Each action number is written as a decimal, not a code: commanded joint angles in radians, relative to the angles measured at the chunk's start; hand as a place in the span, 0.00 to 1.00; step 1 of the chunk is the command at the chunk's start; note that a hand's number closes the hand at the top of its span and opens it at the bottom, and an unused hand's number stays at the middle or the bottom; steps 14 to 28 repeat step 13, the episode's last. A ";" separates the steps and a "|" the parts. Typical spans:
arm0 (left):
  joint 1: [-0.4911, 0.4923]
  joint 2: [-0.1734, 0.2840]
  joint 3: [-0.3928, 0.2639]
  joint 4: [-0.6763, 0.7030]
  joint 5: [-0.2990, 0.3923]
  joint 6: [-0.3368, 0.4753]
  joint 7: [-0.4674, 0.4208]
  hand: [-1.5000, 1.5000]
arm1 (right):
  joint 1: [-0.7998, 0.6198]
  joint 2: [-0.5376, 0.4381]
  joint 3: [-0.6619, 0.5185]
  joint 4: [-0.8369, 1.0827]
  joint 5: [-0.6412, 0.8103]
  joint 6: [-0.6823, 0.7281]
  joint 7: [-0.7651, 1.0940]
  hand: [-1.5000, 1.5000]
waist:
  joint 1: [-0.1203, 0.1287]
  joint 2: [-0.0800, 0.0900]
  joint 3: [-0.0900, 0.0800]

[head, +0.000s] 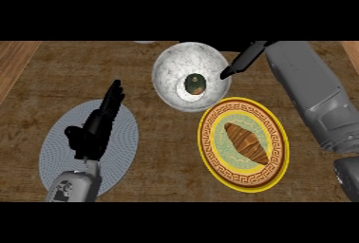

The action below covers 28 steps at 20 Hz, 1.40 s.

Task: Pick the squash from the plate and place it in the bowl

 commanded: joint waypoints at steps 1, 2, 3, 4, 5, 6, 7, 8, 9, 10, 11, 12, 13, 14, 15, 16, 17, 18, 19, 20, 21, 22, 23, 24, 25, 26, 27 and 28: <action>-0.003 0.042 0.032 -0.026 0.032 -0.041 0.033 0.50 | 0.014 -0.062 -0.018 0.021 -0.020 0.178 -0.039 0.00 | 0.001 -0.001 0.000; -0.048 0.002 0.006 0.001 -0.013 0.011 0.034 0.50 | 0.047 -0.080 -0.010 0.017 -0.013 0.198 -0.076 0.00 | -0.002 0.005 0.001; -0.035 -0.005 0.008 -0.002 0.009 -0.001 0.033 0.50 | 0.040 -0.050 -0.008 0.015 -0.011 0.177 -0.068 0.00 | 0.010 0.007 0.001; -0.017 0.010 0.008 -0.007 -0.002 -0.005 0.015 0.50 | 0.049 -0.094 -0.002 0.007 -0.006 0.225 -0.083 0.00 | 0.012 0.008 0.001; -0.024 -0.010 -0.002 -0.010 0.002 -0.002 0.000 0.50 | 0.042 -0.075 -0.017 0.010 -0.021 0.207 -0.073 0.00 | 0.021 0.012 0.001; -0.018 0.019 0.023 0.015 0.020 -0.029 -0.007 0.50 | 0.066 -0.105 -0.007 -0.001 -0.015 0.250 -0.095 0.00 | 0.011 0.010 0.001; -0.003 -0.007 -0.003 -0.020 0.014 -0.014 0.013 0.50 | 0.084 -0.118 -0.007 -0.007 -0.016 0.258 -0.110 0.00 | 0.016 0.009 0.002; -0.048 0.004 0.018 -0.008 0.011 -0.004 0.046 0.50 | 0.076 -0.097 0.009 -0.019 -0.007 0.280 -0.100 0.00 | 0.007 0.006 0.002; -0.001 0.001 0.001 -0.028 -0.008 0.004 0.009 0.50 | 0.073 -0.146 0.005 -0.021 -0.010 0.305 -0.093 0.00 | 0.015 0.007 0.002; -0.029 -0.018 -0.017 -0.018 -0.024 0.020 0.039 0.50 | 0.100 -0.137 0.019 -0.031 -0.001 0.310 -0.107 0.00 | 0.003 0.005 0.002; 0.013 -0.009 0.000 0.006 0.004 -0.008 -0.015 0.50 | 0.109 -0.118 0.022 -0.049 -0.003 0.299 -0.118 0.00 | 0.001 0.003 0.001; -0.029 -0.022 -0.020 0.012 -0.023 0.010 0.001 0.50 | 0.129 -0.137 0.028 -0.051 0.004 0.287 -0.136 0.00 | 0.005 0.010 0.002; -0.007 -0.001 -0.008 0.003 0.000 -0.020 0.002 0.50 | 0.116 -0.115 0.025 -0.049 -0.001 0.265 -0.116 0.00 | 0.018 0.011 0.002; -0.007 -0.001 -0.008 0.003 0.000 -0.020 0.002 0.50 | 0.116 -0.115 0.025 -0.049 -0.001 0.265 -0.116 0.00 | 0.018 0.011 0.002; -0.007 -0.001 -0.008 0.003 0.000 -0.020 0.002 0.50 | 0.116 -0.115 0.025 -0.049 -0.001 0.265 -0.116 0.00 | 0.018 0.011 0.002; -0.007 -0.001 -0.008 0.003 0.000 -0.020 0.002 0.50 | 0.116 -0.115 0.025 -0.049 -0.001 0.265 -0.116 0.00 | 0.018 0.011 0.002; -0.007 -0.001 -0.008 0.003 0.000 -0.020 0.002 0.50 | 0.116 -0.115 0.025 -0.049 -0.001 0.265 -0.116 0.00 | 0.018 0.011 0.002; -0.007 -0.001 -0.008 0.003 0.000 -0.020 0.002 0.50 | 0.116 -0.115 0.025 -0.049 -0.001 0.265 -0.116 0.00 | 0.018 0.011 0.002; -0.007 -0.001 -0.008 0.003 0.000 -0.020 0.002 0.50 | 0.116 -0.115 0.025 -0.049 -0.001 0.265 -0.116 0.00 | 0.018 0.011 0.002; -0.007 -0.001 -0.008 0.003 0.000 -0.020 0.002 0.50 | 0.116 -0.115 0.025 -0.049 -0.001 0.265 -0.116 0.00 | 0.018 0.011 0.002; -0.007 -0.001 -0.008 0.003 0.000 -0.020 0.002 0.50 | 0.116 -0.115 0.025 -0.049 -0.001 0.265 -0.116 0.00 | 0.018 0.011 0.002; -0.007 -0.001 -0.008 0.003 0.000 -0.020 0.002 0.50 | 0.116 -0.115 0.025 -0.049 -0.001 0.265 -0.116 0.00 | 0.018 0.011 0.002; -0.007 -0.001 -0.008 0.003 0.000 -0.020 0.002 0.50 | 0.116 -0.115 0.025 -0.049 -0.001 0.265 -0.116 0.00 | 0.018 0.011 0.002; -0.007 -0.001 -0.008 0.003 0.000 -0.020 0.002 0.50 | 0.116 -0.115 0.025 -0.049 -0.001 0.265 -0.116 0.00 | 0.018 0.011 0.002; -0.007 -0.001 -0.008 0.003 0.000 -0.020 0.002 0.50 | 0.116 -0.115 0.025 -0.049 -0.001 0.265 -0.116 0.00 | 0.018 0.011 0.002; -0.007 -0.001 -0.008 0.003 0.000 -0.020 0.002 0.50 | 0.116 -0.115 0.025 -0.049 -0.001 0.265 -0.116 0.00 | 0.018 0.011 0.002; -0.007 -0.001 -0.008 0.003 0.000 -0.020 0.002 0.50 | 0.116 -0.115 0.025 -0.049 -0.001 0.265 -0.116 0.00 | 0.018 0.011 0.002; -0.007 -0.001 -0.008 0.003 0.000 -0.020 0.002 0.50 | 0.116 -0.115 0.025 -0.049 -0.001 0.265 -0.116 0.00 | 0.018 0.011 0.002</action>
